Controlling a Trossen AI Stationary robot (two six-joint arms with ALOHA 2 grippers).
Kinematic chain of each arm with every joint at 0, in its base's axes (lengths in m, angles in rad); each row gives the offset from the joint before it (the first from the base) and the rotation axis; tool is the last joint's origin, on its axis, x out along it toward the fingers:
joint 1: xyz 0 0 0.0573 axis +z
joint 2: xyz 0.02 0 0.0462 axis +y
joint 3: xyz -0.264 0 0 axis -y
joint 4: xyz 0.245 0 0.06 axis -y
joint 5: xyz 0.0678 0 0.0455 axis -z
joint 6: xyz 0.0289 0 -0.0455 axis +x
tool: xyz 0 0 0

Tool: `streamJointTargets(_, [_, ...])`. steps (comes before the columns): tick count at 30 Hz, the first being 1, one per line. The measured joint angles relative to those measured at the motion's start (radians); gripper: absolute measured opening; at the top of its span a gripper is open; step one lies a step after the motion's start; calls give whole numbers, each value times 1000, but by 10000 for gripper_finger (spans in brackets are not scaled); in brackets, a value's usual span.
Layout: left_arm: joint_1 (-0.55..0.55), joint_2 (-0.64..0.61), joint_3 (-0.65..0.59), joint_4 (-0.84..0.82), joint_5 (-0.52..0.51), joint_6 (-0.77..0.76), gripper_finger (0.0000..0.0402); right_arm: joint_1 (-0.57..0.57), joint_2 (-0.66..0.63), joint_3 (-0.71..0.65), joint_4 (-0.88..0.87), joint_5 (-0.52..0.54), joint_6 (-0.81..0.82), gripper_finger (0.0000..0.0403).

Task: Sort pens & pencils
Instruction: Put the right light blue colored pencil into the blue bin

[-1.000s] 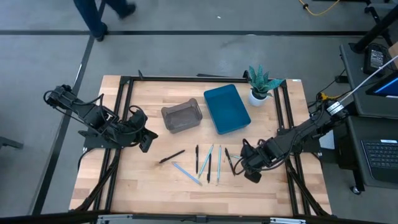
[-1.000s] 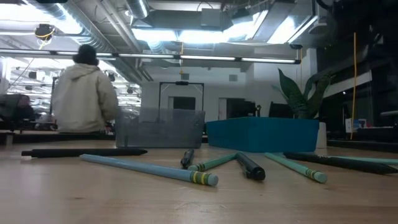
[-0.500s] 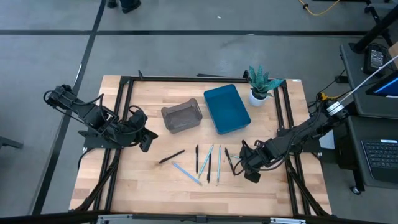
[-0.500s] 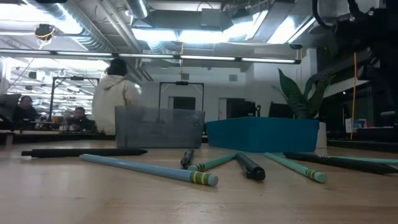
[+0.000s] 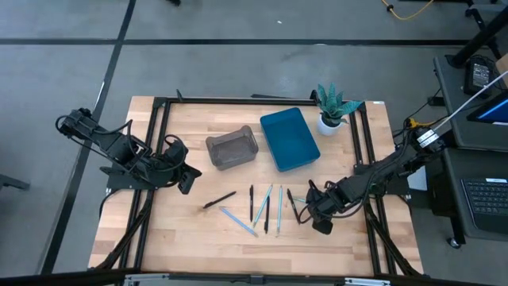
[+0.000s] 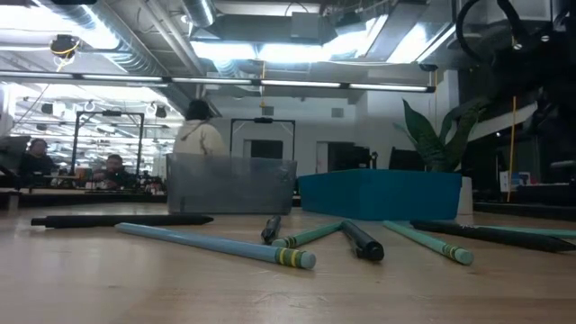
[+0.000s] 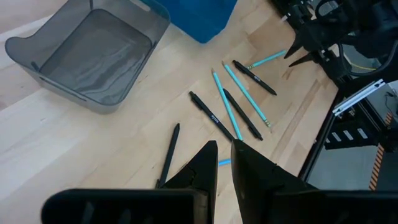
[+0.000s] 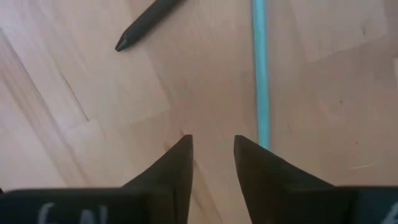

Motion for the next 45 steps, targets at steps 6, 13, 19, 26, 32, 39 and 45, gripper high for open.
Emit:
streamJointTargets(6, [0, 0, 0, 0, 0, 0, 41, 0, 0, 0, -5, 30, -18, 135])
streamJointTargets(13, [0, 0, 0, 0, 0, 1, 41, -40, 0, 0, -8, 53, -64, 135])
streamJointTargets(19, [0, 0, 0, -1, 1, 1, 41, -80, -1, -16, 13, 56, -117, 135])
streamJointTargets(26, [0, 0, 0, -4, 1, 1, 41, -91, 0, -111, 104, 25, -94, 135])
streamJointTargets(32, [0, 0, 0, -4, 1, 1, 41, -91, 0, -138, 141, 19, -97, 136])
streamJointTargets(39, [0, 0, 0, -4, 1, 1, 41, -91, -5, -193, 230, 15, -69, 136])
streamJointTargets(45, [8, 0, 0, -4, 1, 1, 41, -91, -4, -207, 240, 11, -67, 136])
